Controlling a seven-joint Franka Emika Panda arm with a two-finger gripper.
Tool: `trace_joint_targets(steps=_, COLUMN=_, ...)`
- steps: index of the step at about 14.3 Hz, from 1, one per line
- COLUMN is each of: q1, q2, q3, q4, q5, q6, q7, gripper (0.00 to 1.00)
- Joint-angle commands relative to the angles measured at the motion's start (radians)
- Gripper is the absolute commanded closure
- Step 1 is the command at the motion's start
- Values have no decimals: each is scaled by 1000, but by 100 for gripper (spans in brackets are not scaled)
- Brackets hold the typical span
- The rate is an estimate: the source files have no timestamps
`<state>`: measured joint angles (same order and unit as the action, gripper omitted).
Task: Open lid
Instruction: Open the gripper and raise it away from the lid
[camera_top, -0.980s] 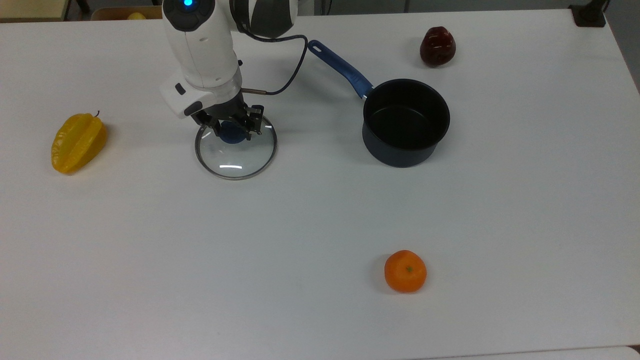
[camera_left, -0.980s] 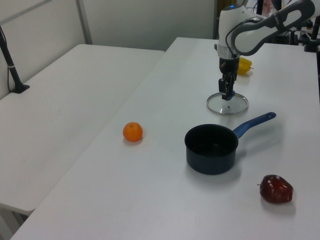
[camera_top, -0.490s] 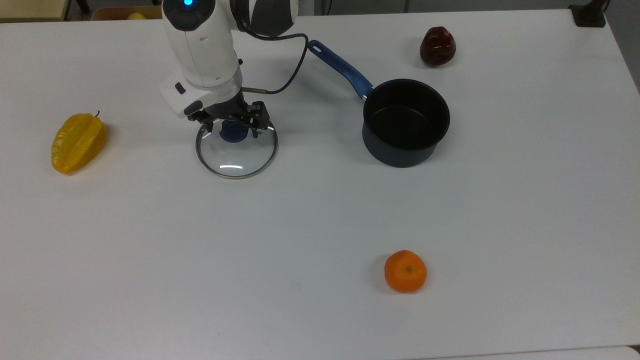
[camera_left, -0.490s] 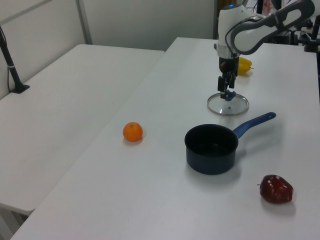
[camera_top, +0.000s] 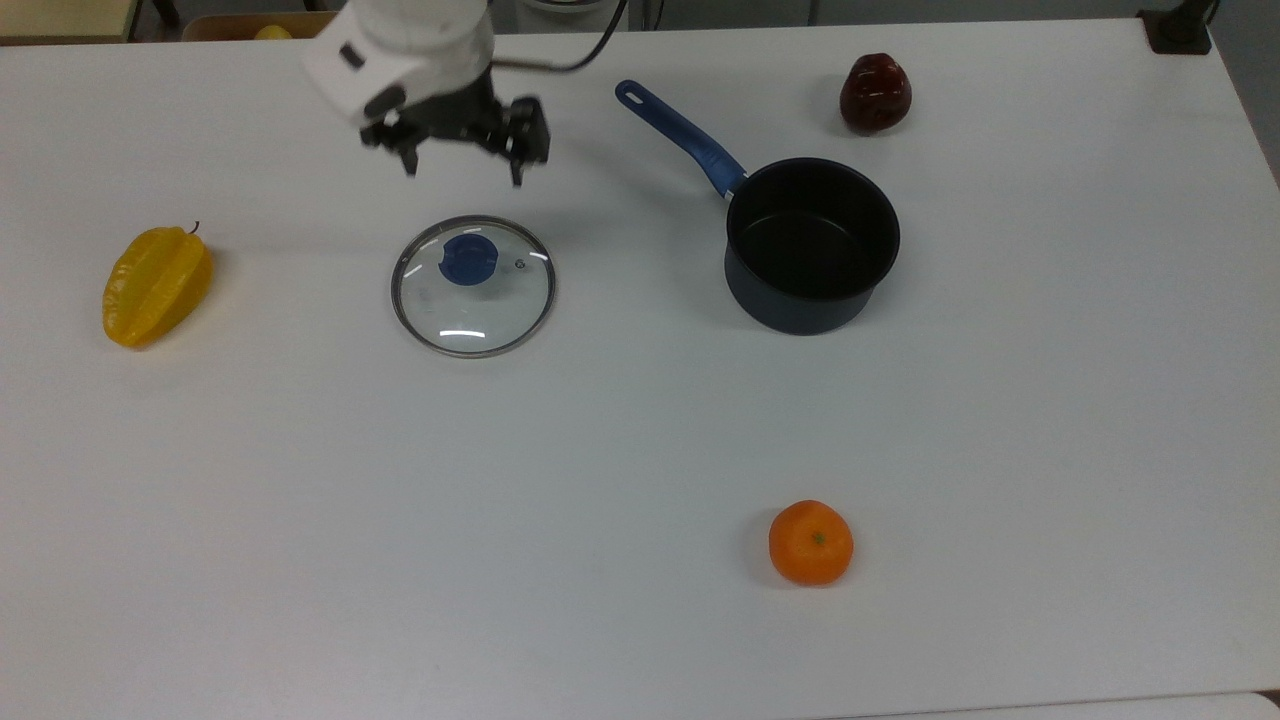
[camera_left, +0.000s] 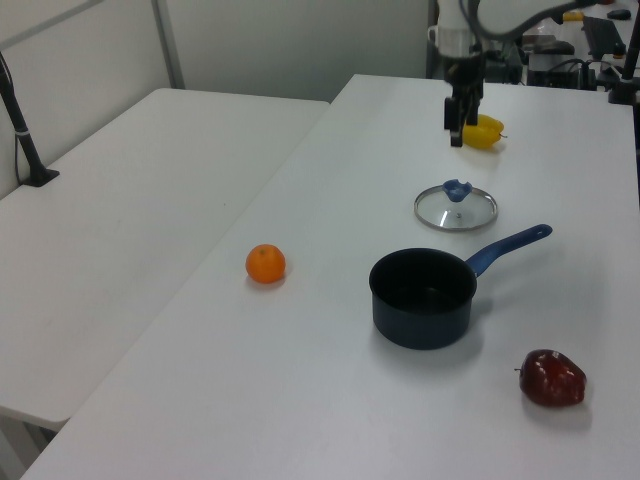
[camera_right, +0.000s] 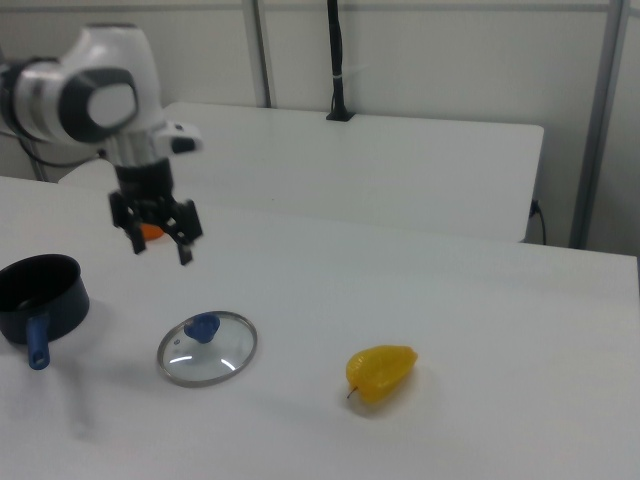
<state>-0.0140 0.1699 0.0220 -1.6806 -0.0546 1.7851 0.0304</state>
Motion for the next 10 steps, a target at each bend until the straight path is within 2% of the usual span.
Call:
trace_joint_targets(steps=1, q1=34, q2=-115, q3=-1, q4=16, q5=-17, q6=-159, q7=19, gripper=0)
trace_joint_targets(steps=3, q1=39, q2=-144, q3=-2, q4=48, q5=-8, q6=-219, q7=25, gripper=0)
trace_joint_targets(steps=7, q1=25, q2=-222, q3=-14, q4=55, q5=-7, q6=-277, q7=9, gripper=0)
trace_joint_targets(steps=10, q1=20, q2=-222, q3=-14, q4=56, q5=-5, q6=-282, q7=9, gripper=0)
